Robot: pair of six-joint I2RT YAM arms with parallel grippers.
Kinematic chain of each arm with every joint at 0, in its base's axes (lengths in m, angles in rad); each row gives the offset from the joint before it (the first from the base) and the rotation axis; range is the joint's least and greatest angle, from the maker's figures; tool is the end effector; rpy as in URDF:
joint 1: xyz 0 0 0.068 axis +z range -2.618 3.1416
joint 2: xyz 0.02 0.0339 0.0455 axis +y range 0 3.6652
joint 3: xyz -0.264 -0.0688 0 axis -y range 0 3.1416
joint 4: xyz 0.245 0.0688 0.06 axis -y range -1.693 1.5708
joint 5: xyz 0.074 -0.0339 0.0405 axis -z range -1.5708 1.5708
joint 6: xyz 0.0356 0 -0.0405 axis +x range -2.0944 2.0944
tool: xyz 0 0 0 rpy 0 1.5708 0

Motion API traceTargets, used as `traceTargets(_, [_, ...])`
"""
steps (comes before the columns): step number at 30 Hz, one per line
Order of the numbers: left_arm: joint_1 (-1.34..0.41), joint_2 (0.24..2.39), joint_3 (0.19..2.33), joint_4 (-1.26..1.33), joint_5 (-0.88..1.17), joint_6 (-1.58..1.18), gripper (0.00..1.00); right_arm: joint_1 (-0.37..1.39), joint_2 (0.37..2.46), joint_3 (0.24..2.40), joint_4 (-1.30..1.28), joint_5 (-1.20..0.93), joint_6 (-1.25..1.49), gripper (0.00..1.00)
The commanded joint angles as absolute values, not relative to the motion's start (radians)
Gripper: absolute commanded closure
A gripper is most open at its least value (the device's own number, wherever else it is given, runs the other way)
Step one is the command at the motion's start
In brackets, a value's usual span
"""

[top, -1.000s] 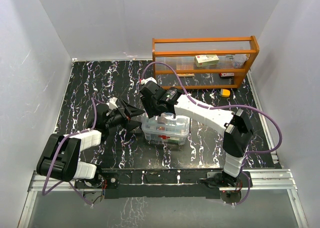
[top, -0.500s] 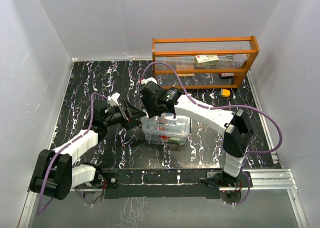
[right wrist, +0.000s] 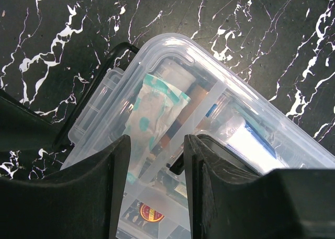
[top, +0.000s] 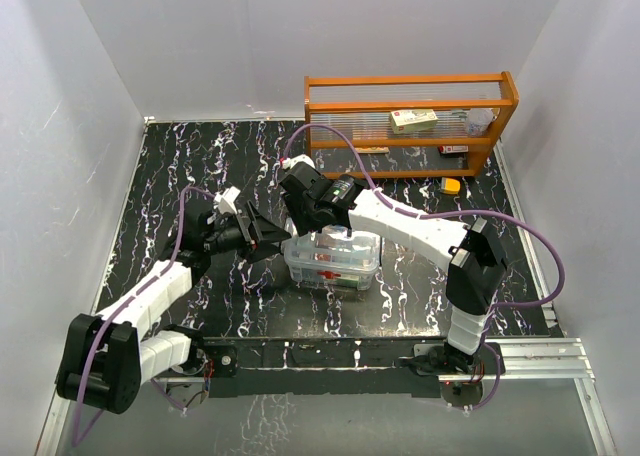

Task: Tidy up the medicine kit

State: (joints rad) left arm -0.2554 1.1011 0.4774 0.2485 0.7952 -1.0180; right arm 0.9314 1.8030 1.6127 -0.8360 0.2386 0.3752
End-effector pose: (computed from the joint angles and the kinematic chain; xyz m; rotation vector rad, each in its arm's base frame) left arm 0.2127 -0.0818 0.2183 -0.2241 2.1727 -1.5593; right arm 0.2388 0.3071 0.2901 -0.6209 2.4871 0.1909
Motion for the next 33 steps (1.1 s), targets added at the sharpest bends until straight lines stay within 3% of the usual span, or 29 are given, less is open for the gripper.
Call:
traceTargets(1, [-0.268,1.075,0.526,0.14,0.833,-0.975,0.25,0.944,1.898,1.541,-0.922,0.126,0.426,0.59])
traceTargets(9, [-0.288,1.065,0.568,0.04,0.788,-0.866,0.46,0.945,1.901,1.545,-0.914,0.103,0.44,0.6])
traceTargets(20, [-0.402,1.095,0.668,-0.158,0.606,-0.627,0.61,0.944,1.91,1.53,-0.896,0.087,0.464,0.61])
traceTargets(29, [-0.495,1.129,0.751,-0.303,0.411,-0.547,0.59,0.945,1.909,1.522,-0.885,0.083,0.474,0.61])
traceTargets(33, [-0.495,1.119,0.798,-0.398,0.329,-0.523,0.52,0.945,1.895,1.552,-0.89,0.097,0.486,0.61])
